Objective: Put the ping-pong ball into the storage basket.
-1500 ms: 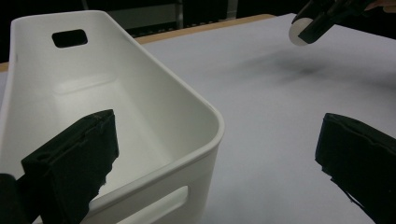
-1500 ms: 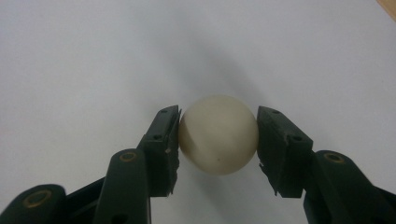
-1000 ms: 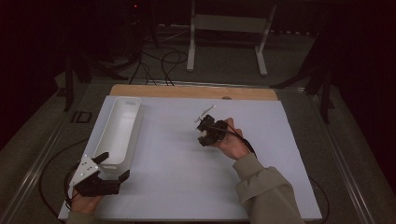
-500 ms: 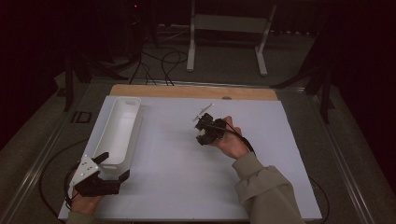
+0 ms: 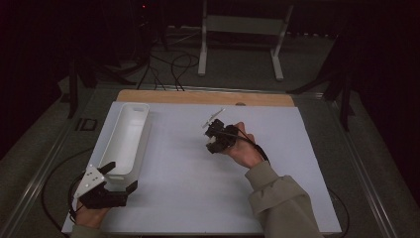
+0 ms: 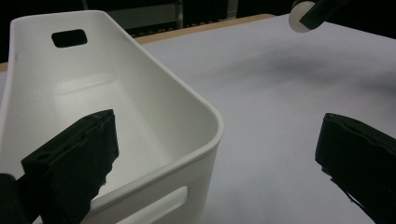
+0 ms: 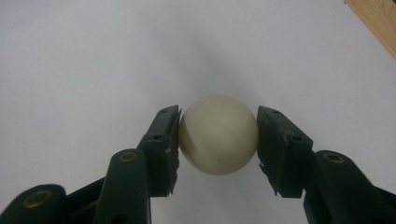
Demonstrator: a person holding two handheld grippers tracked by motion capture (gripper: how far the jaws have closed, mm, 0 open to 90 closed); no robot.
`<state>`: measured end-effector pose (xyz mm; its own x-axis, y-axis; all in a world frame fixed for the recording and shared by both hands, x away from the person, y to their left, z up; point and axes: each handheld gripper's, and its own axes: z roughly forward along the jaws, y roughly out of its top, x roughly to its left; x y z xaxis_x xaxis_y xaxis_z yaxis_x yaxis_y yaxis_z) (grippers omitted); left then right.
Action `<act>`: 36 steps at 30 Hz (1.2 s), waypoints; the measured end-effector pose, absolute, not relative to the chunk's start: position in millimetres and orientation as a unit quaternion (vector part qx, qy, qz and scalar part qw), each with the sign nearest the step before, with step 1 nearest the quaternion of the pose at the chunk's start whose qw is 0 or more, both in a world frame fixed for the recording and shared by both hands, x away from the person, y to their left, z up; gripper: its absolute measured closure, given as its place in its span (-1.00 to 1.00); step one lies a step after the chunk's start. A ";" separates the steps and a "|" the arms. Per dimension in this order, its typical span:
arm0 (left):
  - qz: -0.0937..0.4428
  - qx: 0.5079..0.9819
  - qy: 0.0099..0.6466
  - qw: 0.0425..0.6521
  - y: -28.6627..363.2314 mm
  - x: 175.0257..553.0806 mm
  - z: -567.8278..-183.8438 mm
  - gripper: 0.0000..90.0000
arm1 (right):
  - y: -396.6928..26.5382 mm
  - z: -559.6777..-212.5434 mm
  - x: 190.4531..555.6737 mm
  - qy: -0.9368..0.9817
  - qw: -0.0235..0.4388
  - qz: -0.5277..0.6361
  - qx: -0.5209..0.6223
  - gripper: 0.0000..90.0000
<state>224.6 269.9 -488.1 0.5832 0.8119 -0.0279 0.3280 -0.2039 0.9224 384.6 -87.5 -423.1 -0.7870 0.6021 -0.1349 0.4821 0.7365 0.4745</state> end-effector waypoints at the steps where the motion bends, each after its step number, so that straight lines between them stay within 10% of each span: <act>1: 0.243 0.737 0.387 0.498 270.0 224.6 -488.1 -1.00 | -87.0 -422.7 384.4 0.921 0.140 0.211 0.295 0.11; 36: 0.240 0.737 0.386 0.501 270.1 224.5 -488.0 -1.00 | -74.0 -412.2 382.1 0.926 0.141 0.216 0.277 0.11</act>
<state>224.5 270.1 -488.0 0.5865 0.8093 -0.0334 0.3291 -0.2004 0.9228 382.1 -74.0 -412.2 -0.8063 0.5742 -0.1420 0.4522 0.7531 0.4779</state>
